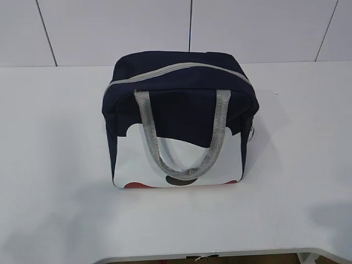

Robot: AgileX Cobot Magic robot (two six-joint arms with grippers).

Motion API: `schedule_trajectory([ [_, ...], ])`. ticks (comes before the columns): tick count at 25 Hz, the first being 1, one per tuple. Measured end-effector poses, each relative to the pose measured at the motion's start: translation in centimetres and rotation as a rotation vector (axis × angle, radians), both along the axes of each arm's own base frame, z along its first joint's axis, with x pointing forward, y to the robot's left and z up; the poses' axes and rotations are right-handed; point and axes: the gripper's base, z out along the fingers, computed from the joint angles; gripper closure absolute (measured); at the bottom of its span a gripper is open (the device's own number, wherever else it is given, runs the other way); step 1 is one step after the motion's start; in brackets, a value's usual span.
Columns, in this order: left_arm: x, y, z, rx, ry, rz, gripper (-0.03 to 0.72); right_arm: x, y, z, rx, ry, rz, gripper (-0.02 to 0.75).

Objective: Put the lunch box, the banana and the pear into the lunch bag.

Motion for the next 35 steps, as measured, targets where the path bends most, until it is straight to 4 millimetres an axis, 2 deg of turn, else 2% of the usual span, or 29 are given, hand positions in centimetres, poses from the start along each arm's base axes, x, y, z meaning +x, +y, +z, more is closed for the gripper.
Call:
schedule_trajectory([
  [35,0.0,0.0,0.0,0.0,0.0,0.0,0.4,-0.01,0.0,-0.02,0.001,0.002,-0.001,0.275],
])
